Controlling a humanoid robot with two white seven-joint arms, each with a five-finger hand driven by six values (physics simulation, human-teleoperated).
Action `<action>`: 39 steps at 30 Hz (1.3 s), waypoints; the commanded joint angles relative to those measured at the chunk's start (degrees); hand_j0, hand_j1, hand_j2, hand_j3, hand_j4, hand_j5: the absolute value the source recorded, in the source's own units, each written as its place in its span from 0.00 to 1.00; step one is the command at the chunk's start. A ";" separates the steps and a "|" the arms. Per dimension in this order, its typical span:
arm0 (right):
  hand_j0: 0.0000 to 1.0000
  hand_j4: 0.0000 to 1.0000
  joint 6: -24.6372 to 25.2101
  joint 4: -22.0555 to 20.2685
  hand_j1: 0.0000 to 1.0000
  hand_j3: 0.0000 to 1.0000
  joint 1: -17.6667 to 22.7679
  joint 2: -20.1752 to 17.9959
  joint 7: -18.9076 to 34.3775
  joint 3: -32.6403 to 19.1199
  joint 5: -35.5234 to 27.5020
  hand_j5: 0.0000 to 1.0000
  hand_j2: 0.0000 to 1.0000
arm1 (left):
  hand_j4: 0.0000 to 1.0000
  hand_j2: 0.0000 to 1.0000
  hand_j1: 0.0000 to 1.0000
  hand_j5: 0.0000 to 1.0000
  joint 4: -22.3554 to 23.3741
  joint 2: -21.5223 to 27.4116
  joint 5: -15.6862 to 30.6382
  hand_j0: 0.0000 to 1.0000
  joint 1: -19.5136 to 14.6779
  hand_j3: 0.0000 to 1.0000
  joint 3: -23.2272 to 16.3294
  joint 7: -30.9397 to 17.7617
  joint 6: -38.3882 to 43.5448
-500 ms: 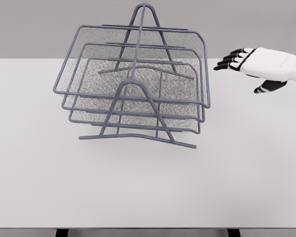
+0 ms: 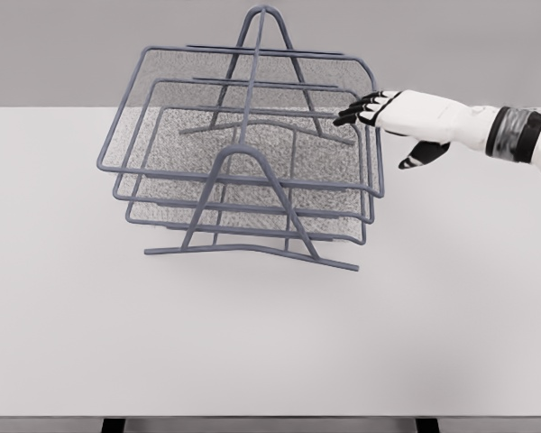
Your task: Pull out the upper folder box with right arm
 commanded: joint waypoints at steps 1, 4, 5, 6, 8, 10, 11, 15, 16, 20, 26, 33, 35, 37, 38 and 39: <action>1.00 1.00 -2.56 1.32 1.00 1.00 0.09 0.41 0.43 1.02 7.45 1.00 1.00 | 1.00 1.00 1.00 1.00 0.11 0.00 -0.01 1.00 0.00 1.00 -0.12 -0.01 -0.03; 1.00 1.00 -2.56 0.97 1.00 1.00 0.09 -0.55 0.43 0.58 7.45 1.00 1.00 | 1.00 1.00 1.00 1.00 0.11 0.00 -0.01 1.00 0.00 1.00 -0.12 -0.01 -0.03; 1.00 1.00 -2.56 0.97 1.00 1.00 0.18 -1.26 0.43 0.40 7.45 1.00 1.00 | 1.00 1.00 1.00 1.00 0.11 0.00 -0.01 1.00 0.00 1.00 -0.12 -0.01 -0.03; 1.00 1.00 -2.56 0.88 1.00 1.00 0.09 -2.66 0.43 0.23 7.45 1.00 1.00 | 1.00 1.00 1.00 1.00 0.11 0.00 -0.01 1.00 0.00 1.00 -0.12 -0.01 -0.03; 1.00 1.00 -2.56 0.88 1.00 1.00 0.09 -5.12 0.43 0.05 7.36 1.00 1.00 | 1.00 1.00 1.00 1.00 0.11 0.00 -0.01 1.00 0.00 1.00 -0.12 -0.01 -0.03; 1.00 1.00 -2.56 0.88 1.00 1.00 0.44 -6.88 0.43 0.05 7.36 1.00 1.00 | 1.00 1.00 1.00 1.00 0.11 0.00 -0.01 1.00 0.00 1.00 -0.12 -0.01 -0.03; 1.00 1.00 -2.56 0.88 1.00 1.00 0.53 -7.67 0.43 0.05 7.36 1.00 1.00 | 1.00 1.00 1.00 1.00 0.11 0.00 -0.01 1.00 0.00 1.00 -0.12 -0.01 -0.03; 1.00 1.00 -2.56 0.88 1.00 1.00 0.62 -11.10 0.43 -0.48 7.27 1.00 1.00 | 1.00 1.00 1.00 1.00 0.11 0.00 -0.01 1.00 0.00 1.00 -0.12 -0.01 -0.03; 1.00 1.00 -2.56 0.97 1.00 1.00 0.71 -11.10 0.43 -0.48 7.27 1.00 1.00 | 1.00 1.00 1.00 1.00 0.11 0.00 -0.01 1.00 0.00 1.00 -0.12 -0.01 -0.03; 1.00 1.00 -2.56 1.23 1.00 1.00 3.78 -13.91 0.43 -3.81 7.09 1.00 1.00 | 1.00 1.00 1.00 1.00 0.11 0.00 -0.01 1.00 0.00 1.00 -0.12 -0.01 -0.03; 1.00 1.00 -2.56 2.20 1.00 1.00 6.59 -19.80 0.43 -8.47 6.57 1.00 1.00 | 1.00 1.00 1.00 1.00 0.11 0.00 -0.01 1.00 0.00 1.00 -0.12 -0.01 -0.03; 1.00 1.00 -2.56 3.52 1.00 1.00 8.97 -22.26 0.43 -14.18 6.48 1.00 1.00 | 1.00 1.00 1.00 1.00 0.11 0.00 -0.01 1.00 0.00 1.00 -0.12 -0.01 -0.03; 1.00 1.00 -2.56 3.08 1.00 1.00 8.62 -22.26 0.43 -16.65 1.74 1.00 1.00 | 1.00 1.00 1.00 1.00 0.11 0.00 -0.01 1.00 0.00 1.00 -0.12 -0.01 -0.03; 1.00 1.00 -2.56 -1.49 1.00 1.00 8.26 -24.02 0.43 -16.65 -4.50 1.00 1.00 | 1.00 1.00 1.00 1.00 0.11 0.00 -0.01 1.00 0.00 1.00 -0.12 -0.01 -0.03; 1.00 1.00 -2.56 -6.93 1.00 1.00 8.09 -26.39 0.43 -16.47 -7.41 1.00 1.00 | 1.00 1.00 1.00 1.00 0.11 0.00 -0.01 1.00 0.00 1.00 -0.12 -0.01 -0.03; 1.00 1.00 -2.56 -11.42 1.00 1.00 7.74 -28.24 0.43 -16.30 -10.74 1.00 1.00 | 1.00 1.00 1.00 1.00 0.11 0.00 -0.01 1.00 0.00 1.00 -0.12 -0.01 -0.03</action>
